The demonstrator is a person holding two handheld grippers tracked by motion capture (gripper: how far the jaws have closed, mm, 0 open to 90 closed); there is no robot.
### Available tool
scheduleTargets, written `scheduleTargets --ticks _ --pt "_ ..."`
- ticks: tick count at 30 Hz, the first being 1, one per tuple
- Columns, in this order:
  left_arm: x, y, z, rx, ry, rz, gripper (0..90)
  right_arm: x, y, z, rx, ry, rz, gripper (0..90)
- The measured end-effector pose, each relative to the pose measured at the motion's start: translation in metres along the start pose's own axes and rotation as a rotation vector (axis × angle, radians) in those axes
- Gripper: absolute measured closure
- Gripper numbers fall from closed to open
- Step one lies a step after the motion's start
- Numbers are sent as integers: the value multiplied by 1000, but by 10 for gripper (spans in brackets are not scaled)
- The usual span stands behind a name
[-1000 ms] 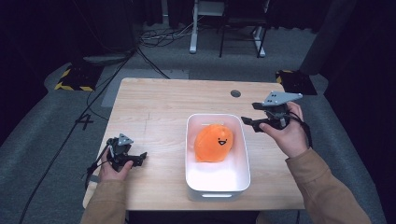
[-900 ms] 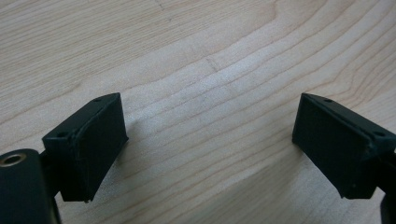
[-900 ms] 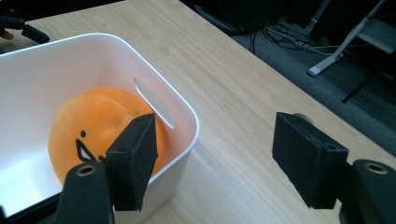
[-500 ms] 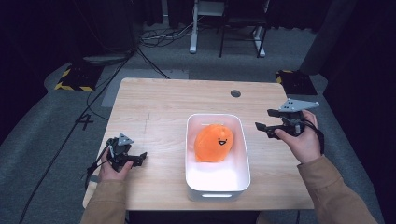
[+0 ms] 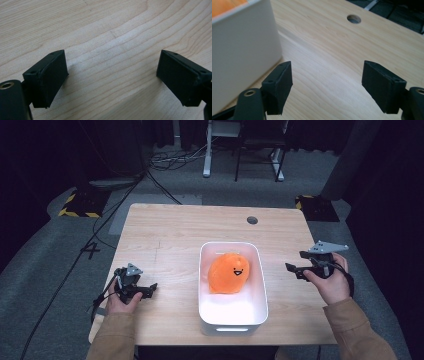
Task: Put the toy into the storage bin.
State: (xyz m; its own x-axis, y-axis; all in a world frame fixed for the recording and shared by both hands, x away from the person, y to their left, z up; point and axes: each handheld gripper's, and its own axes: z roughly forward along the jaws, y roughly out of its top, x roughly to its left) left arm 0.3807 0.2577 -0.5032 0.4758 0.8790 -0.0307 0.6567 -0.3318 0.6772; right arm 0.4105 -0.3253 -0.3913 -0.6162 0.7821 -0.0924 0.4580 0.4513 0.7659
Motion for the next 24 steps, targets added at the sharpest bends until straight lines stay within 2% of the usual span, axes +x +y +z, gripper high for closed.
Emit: scheduleTargets --ticks 7,8,9,17,22,24 --pt "0 0 0 2 2 0 100 -10 -31 7 34 -8 61 254" --pt "0 0 0 2 2 0 100 -13 -40 10 48 -8 73 254" --pt "0 0 0 2 1 -1 100 -13 -40 10 48 -8 73 254" --pt "0 0 0 3 1 -1 100 -20 -74 16 61 -25 108 244" --pt "0 0 0 2 3 1 100 -21 -87 20 65 -28 127 244" --pt "0 0 0 1 4 0 100 -21 -92 22 54 -36 109 247"
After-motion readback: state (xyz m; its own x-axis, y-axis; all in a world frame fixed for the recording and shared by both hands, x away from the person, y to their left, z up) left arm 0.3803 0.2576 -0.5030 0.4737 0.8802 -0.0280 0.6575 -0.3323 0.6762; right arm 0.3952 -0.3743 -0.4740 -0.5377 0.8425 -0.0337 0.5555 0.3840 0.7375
